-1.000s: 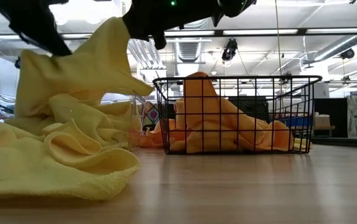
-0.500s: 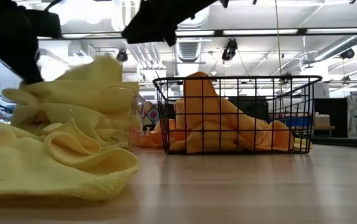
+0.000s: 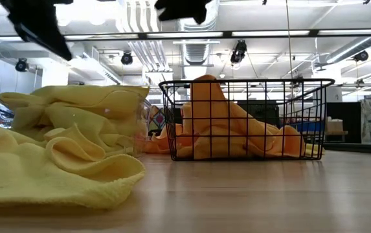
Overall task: Sort microfiber towel by color & place in baskets
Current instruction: Put the yellow towel into the transparent bin
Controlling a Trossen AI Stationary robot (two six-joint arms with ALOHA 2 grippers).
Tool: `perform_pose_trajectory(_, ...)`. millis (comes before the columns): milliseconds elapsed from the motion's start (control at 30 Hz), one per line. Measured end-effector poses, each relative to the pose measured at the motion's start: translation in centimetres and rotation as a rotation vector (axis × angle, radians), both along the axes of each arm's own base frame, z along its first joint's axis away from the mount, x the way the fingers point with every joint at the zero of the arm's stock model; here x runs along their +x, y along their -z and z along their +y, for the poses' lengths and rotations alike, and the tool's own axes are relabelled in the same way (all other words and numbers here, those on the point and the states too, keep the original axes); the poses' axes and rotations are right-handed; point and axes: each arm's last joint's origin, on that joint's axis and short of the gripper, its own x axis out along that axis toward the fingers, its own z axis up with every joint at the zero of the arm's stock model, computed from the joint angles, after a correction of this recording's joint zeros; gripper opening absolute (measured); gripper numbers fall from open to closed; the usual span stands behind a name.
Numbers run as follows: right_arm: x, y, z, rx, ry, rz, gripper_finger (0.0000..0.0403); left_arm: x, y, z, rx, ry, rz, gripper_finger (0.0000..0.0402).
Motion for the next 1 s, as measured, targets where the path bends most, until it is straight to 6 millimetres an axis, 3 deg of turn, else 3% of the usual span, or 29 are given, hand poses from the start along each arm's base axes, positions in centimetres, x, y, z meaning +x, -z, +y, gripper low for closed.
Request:
perform_pose_trajectory(200, -2.0, -1.7, 1.8, -0.059, 0.012, -0.048, 0.0178, 0.5, 0.7, 0.6, 0.061, -0.054, -0.033, 0.0038)
perform_pose_trajectory(433, -3.9, -2.9, 3.0, -0.089, 0.028, -0.086, 0.0168, 1.1, 3.5, 2.6, 0.054, -0.167, -0.003, 0.0038)
perform_pose_trajectory(600, -4.1, -3.1, 3.5, -0.089, 0.015, -0.09, 0.0163, 1.4, 5.4, 3.5, -0.023, -0.154, 0.039, 0.0038)
perform_pose_trajectory(1000, -4.1, -2.8, 3.5, -0.101, 0.032, -0.08, 0.0159, 0.5, 8.4, 3.2, -0.215, -0.081, 0.159, 0.0038)
